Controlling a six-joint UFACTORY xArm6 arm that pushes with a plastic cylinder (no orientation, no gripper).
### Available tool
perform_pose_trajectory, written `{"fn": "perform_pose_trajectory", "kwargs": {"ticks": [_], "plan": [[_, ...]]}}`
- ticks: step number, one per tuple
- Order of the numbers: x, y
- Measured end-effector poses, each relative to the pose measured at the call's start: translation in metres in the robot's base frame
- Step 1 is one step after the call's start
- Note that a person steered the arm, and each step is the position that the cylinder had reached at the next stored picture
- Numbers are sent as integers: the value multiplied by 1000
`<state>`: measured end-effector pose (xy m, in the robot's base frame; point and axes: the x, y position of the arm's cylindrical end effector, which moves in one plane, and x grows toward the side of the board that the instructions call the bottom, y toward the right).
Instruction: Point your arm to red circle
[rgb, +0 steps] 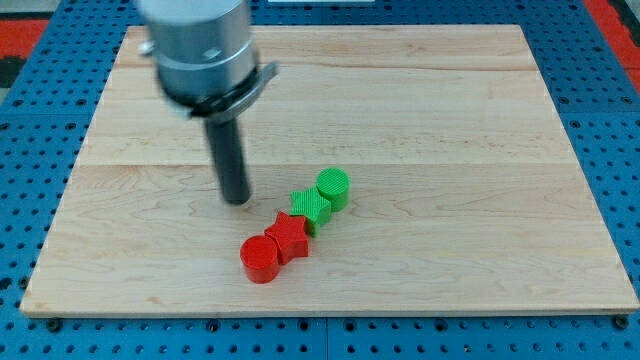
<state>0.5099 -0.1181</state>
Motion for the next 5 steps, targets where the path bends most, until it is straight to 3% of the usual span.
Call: {"fn": "perform_pose_trajectory", "kwargs": {"ticks": [1, 2, 3, 5], "plan": [[42, -65], [107, -22], [108, 42], [53, 107]]}}
